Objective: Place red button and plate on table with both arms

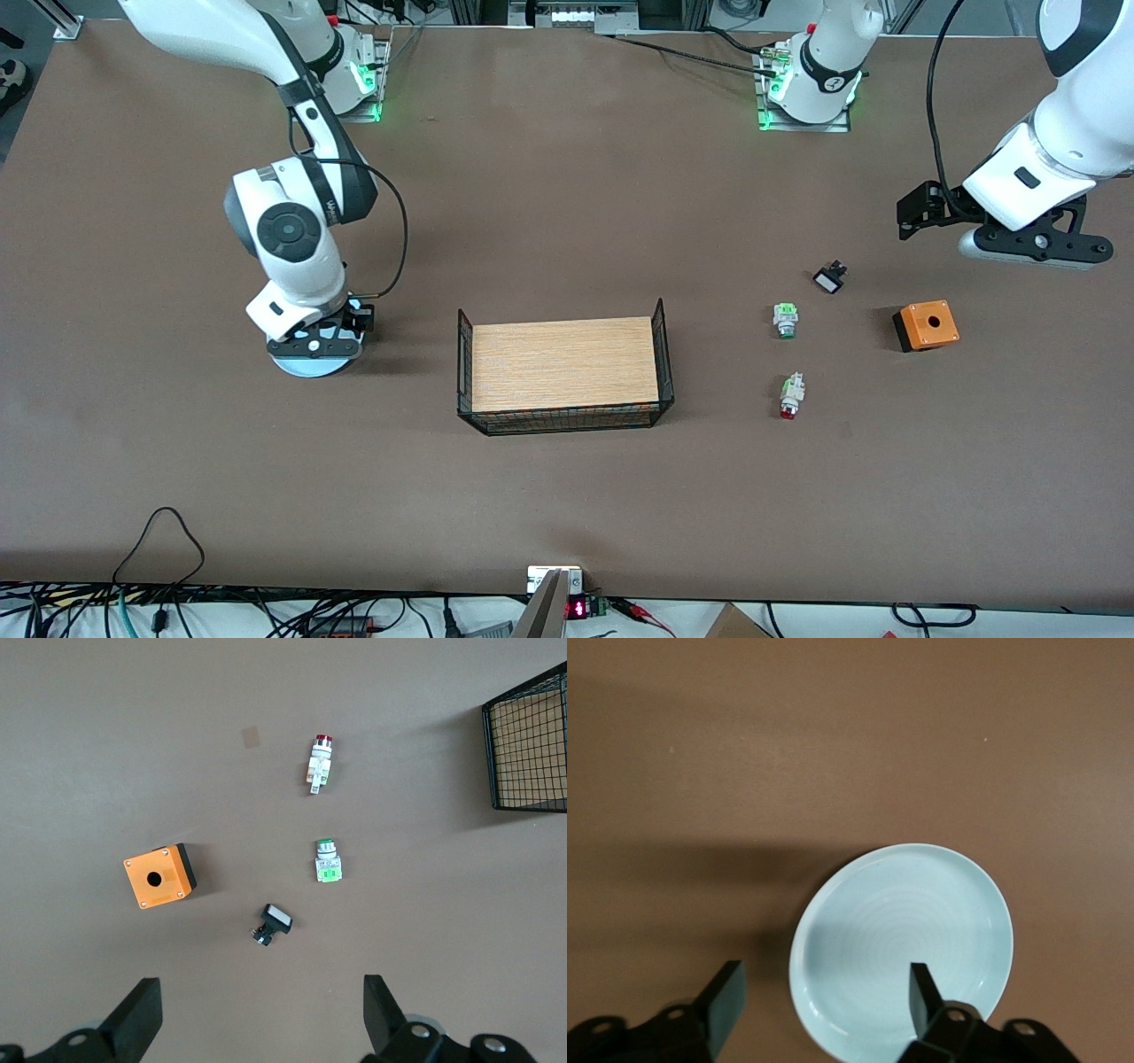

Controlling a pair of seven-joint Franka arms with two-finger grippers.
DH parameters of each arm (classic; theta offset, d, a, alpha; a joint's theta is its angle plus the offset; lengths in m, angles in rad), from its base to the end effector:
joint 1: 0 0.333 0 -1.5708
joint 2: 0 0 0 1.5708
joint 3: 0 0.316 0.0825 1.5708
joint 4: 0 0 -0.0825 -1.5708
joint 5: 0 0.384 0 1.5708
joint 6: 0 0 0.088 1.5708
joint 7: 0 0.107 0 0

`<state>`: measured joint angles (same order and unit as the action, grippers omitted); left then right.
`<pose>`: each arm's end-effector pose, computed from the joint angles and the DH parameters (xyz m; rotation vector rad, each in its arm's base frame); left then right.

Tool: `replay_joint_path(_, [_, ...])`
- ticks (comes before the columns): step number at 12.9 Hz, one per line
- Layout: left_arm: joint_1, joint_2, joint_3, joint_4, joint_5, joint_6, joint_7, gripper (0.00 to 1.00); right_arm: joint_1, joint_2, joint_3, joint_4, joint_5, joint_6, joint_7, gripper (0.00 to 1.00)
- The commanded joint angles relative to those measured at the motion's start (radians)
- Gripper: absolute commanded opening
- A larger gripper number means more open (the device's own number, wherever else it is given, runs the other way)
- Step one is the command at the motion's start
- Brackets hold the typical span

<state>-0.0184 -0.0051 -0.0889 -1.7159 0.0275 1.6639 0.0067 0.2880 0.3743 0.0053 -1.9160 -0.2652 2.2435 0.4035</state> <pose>0.5526 -0.0569 0.5665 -3.1054 0.1822 0.0707 0.5949 0.1716 0.2957 2.9350 0.0883 0.0371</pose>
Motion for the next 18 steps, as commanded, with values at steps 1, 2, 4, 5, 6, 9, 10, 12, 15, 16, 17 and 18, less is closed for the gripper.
replay_joint_path(1, [-0.005,0.016,0.005,0.035,-0.02,-0.026,0.009,1.0,-0.029,-0.005,-0.002,0.128,0.151,-0.143,-0.186,1.0])
replay_joint_path(2, [-0.005,0.016,0.005,0.035,-0.018,-0.026,0.01,1.0,-0.058,-0.012,-0.001,0.177,0.206,-0.198,-0.231,1.0])
replay_joint_path(4, [-0.005,0.016,0.005,0.035,-0.018,-0.026,0.007,1.0,-0.101,-0.024,-0.002,0.259,0.297,-0.293,-0.329,1.0])
replay_joint_path(5, [-0.005,0.016,0.006,0.035,-0.018,-0.026,0.01,1.0,-0.124,-0.032,-0.002,0.285,0.317,-0.324,-0.383,1.0])
replay_joint_path(6, [-0.003,0.016,0.008,0.035,-0.018,-0.026,0.012,1.0,-0.139,-0.05,-0.002,0.296,0.325,-0.353,-0.411,1.0])
replay_joint_path(9, [-0.005,0.016,0.009,0.035,-0.018,-0.026,0.012,1.0,-0.171,-0.141,-0.004,0.296,0.325,-0.383,-0.425,1.0])
replay_joint_path(10, [-0.005,0.016,0.008,0.035,-0.018,-0.026,0.01,1.0,-0.182,-0.171,-0.004,0.296,0.325,-0.419,-0.425,1.0])
replay_joint_path(12, [-0.005,0.016,0.009,0.035,-0.018,-0.026,0.013,1.0,-0.182,-0.213,-0.019,0.296,0.323,-0.473,-0.411,1.0])
replay_joint_path(15, [-0.005,0.014,0.009,0.035,-0.02,-0.026,0.013,1.0,-0.197,-0.262,-0.037,0.295,0.325,-0.524,-0.408,1.0])
replay_joint_path(16, [-0.005,0.016,0.009,0.035,-0.02,-0.027,0.013,1.0,-0.196,-0.284,-0.051,0.296,0.325,-0.548,-0.42,1.0])
replay_joint_path(17, [-0.003,0.016,0.009,0.035,-0.02,-0.027,0.015,1.0,-0.193,-0.308,-0.051,0.298,0.325,-0.588,-0.401,1.0])
replay_joint_path(18, [-0.003,0.016,0.011,0.035,-0.018,-0.027,0.015,1.0,-0.194,-0.325,-0.051,0.296,0.324,-0.607,-0.405,1.0])
